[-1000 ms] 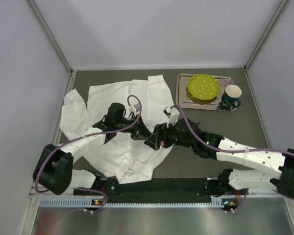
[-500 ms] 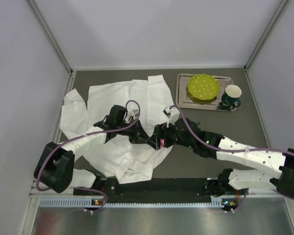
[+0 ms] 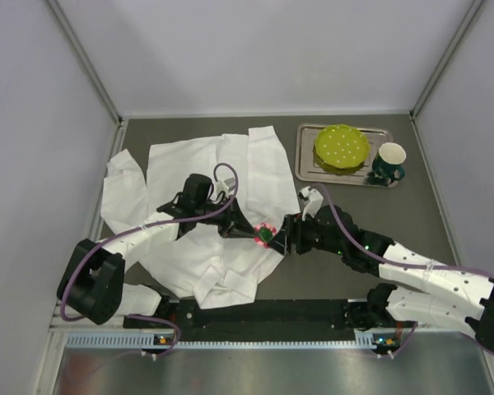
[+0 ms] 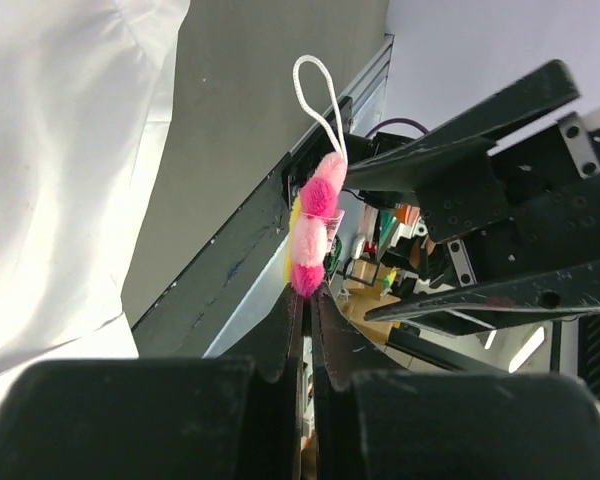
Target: Remove the brooch from the garment
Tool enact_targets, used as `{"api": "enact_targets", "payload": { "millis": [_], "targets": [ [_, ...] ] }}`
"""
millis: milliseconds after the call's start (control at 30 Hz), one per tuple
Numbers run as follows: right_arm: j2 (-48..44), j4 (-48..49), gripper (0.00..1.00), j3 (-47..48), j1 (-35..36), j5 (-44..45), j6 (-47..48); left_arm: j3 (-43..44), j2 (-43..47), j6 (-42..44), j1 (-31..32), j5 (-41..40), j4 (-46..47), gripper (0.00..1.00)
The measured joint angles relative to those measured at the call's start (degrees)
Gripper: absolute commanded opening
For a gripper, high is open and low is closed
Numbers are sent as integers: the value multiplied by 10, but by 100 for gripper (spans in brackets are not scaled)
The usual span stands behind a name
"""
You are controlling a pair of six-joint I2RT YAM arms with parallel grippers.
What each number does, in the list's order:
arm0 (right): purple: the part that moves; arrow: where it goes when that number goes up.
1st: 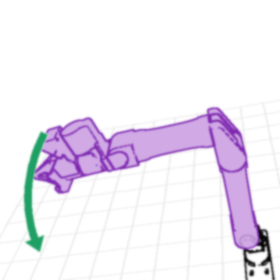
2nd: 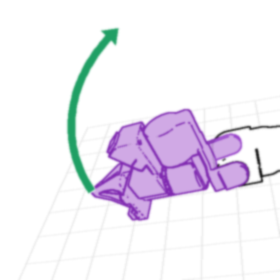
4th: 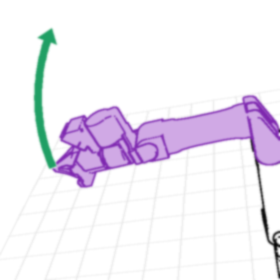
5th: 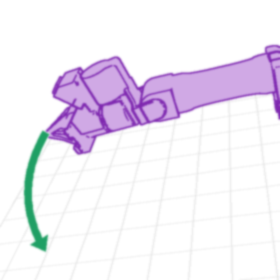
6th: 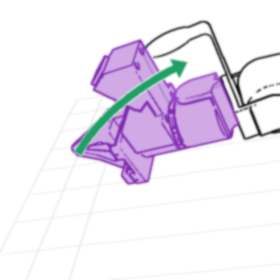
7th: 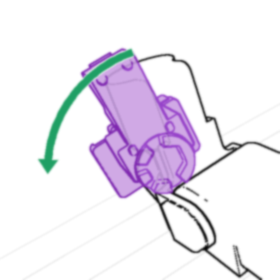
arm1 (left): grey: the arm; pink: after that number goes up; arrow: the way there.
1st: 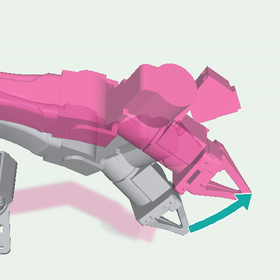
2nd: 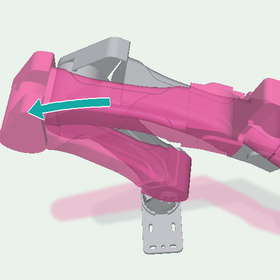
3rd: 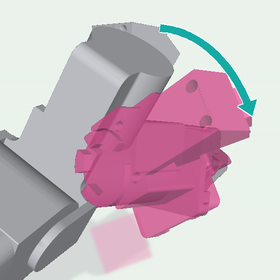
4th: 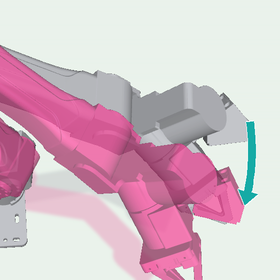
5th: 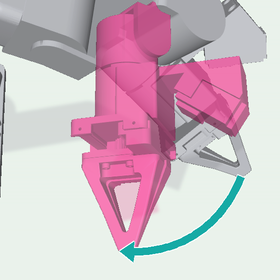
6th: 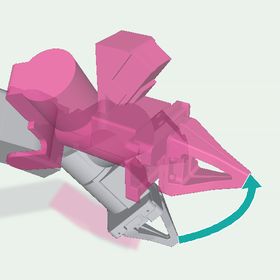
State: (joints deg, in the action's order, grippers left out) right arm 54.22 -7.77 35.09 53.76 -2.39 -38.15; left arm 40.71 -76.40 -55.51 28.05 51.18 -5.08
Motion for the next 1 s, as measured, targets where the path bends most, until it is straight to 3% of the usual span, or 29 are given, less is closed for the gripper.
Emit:
{"api": "enact_targets", "payload": {
  "millis": [200,533,767,1000],
  "targets": [
    [-2,53,49,-36,-12,-58,-19,0,0,21,0,8,12,0],
    [-2,101,47,-45,-19,-72,-37,0,2,34,0,19,17,0],
    [10,102,51,-45,-19,-67,-41,0,7,34,0,20,17,0],
    [19,102,38,-45,-19,-66,-40,0,8,34,0,23,17,0]
  ]
}}
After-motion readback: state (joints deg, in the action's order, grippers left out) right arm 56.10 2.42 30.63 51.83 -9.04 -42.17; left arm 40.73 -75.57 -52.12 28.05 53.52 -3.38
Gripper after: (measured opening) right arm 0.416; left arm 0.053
